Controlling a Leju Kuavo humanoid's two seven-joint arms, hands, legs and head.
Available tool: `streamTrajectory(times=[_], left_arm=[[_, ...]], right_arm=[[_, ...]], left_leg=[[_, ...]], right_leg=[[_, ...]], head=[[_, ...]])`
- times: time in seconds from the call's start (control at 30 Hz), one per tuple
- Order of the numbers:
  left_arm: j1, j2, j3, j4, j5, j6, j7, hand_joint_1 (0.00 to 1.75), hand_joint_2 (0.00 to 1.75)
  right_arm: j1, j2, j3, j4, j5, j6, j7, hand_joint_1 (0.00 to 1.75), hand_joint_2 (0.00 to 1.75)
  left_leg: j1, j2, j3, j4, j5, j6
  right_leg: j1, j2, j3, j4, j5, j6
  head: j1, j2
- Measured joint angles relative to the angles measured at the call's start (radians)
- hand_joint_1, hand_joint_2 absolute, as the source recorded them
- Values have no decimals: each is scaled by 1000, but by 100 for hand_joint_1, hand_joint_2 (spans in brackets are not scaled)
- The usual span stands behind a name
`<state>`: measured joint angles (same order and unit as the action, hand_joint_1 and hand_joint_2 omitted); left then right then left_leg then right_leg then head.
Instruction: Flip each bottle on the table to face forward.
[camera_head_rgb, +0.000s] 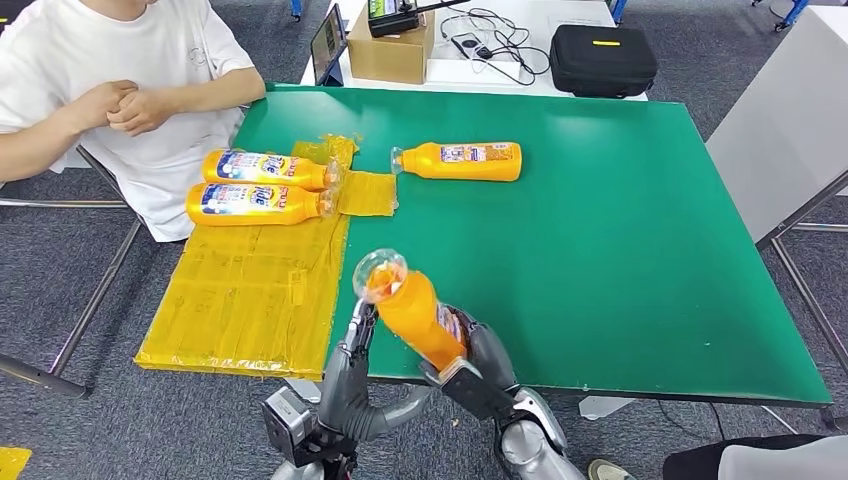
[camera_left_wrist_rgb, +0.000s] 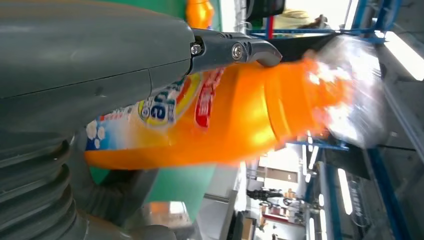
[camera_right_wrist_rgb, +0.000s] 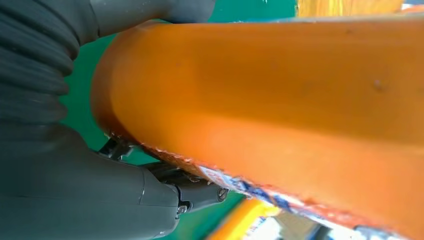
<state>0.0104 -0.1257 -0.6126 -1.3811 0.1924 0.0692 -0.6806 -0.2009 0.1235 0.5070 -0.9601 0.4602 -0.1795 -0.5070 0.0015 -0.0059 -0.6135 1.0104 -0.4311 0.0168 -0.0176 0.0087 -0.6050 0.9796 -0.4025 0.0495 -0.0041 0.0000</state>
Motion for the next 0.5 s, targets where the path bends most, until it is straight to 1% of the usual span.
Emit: streamTrajectory(times=[0.13,0.3,0.4,0.5], left_arm=[[-5,-1,12,6,29,-1,28,0,175],[-6,-11,27,10,133,-41,105,0,175],[-6,-18,35,9,172,-51,135,0,175],[-6,-22,41,7,183,-39,137,0,175]], right_arm=[[5,-14,59,-22,49,-39,2,175,175],[8,-21,114,-45,74,-71,0,175,175],[8,-22,131,-49,69,-68,3,175,175],[4,-22,149,-49,59,-51,13,175,175]], left_leg=[[0,0,0,0,0,0],[0,0,-1,0,0,0],[0,0,-1,0,0,0],[0,0,-1,0,0,0]], right_leg=[[0,0,0,0,0,0],[0,0,-1,0,0,0],[0,0,-1,0,0,0],[0,0,-1,0,0,0]], head=[[0,0],[0,0],[0,0],[0,0]])
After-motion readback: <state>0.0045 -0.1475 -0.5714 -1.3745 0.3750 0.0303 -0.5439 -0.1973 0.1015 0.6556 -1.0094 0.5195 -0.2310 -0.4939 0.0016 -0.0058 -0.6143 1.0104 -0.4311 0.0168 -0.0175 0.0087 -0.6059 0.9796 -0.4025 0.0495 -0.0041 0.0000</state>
